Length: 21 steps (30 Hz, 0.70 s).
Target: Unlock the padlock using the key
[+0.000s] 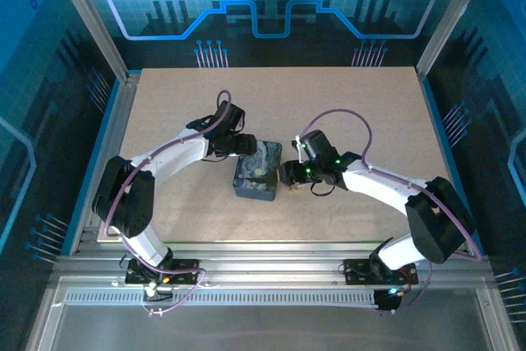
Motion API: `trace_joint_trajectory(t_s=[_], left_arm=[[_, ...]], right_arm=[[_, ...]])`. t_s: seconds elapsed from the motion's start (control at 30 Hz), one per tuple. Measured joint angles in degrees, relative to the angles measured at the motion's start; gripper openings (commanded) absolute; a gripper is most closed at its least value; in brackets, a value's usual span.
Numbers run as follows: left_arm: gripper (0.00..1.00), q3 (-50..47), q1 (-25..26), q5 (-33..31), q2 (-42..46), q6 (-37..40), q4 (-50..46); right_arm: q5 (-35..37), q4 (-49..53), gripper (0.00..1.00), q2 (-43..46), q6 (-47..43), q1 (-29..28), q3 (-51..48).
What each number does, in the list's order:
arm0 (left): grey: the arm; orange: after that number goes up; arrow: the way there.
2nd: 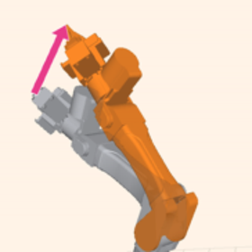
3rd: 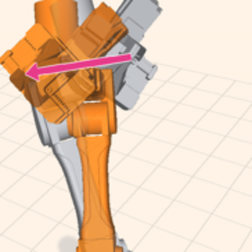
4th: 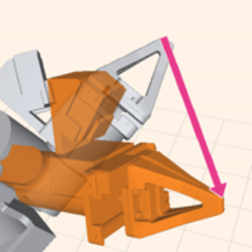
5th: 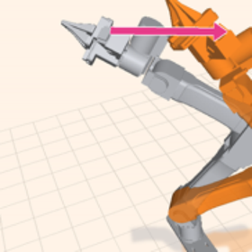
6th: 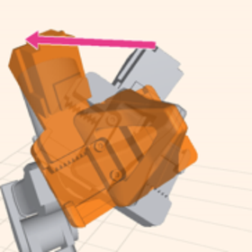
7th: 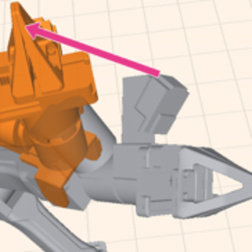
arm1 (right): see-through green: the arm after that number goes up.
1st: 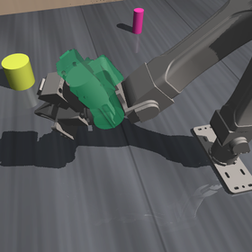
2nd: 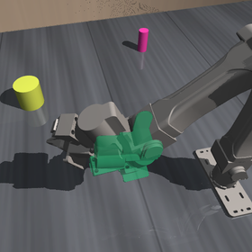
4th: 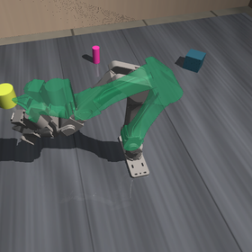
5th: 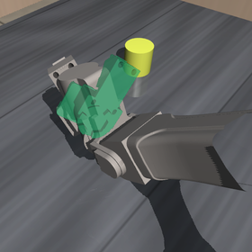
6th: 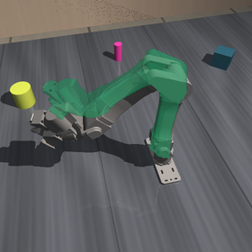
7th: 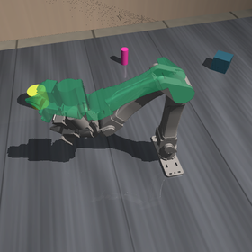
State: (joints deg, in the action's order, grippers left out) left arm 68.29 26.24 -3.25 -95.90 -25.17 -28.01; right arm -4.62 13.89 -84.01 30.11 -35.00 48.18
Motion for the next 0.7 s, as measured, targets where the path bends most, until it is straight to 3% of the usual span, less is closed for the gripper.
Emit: trace_joint_trajectory(t_s=[0.33, 0.7], left_arm=[[0.70, -1.8, 0.0, 0.1, -0.9, 0.3, 0.3], [0.70, -1.9, -0.2, 0.7, -1.6, 0.3, 1.2]], right_arm=[[3.2, 3.0, 0.62, -8.6, -4.6, -0.4, -0.1], [5.3, 2.3, 0.66, -11.5, -6.0, -2.6, 2.8]])
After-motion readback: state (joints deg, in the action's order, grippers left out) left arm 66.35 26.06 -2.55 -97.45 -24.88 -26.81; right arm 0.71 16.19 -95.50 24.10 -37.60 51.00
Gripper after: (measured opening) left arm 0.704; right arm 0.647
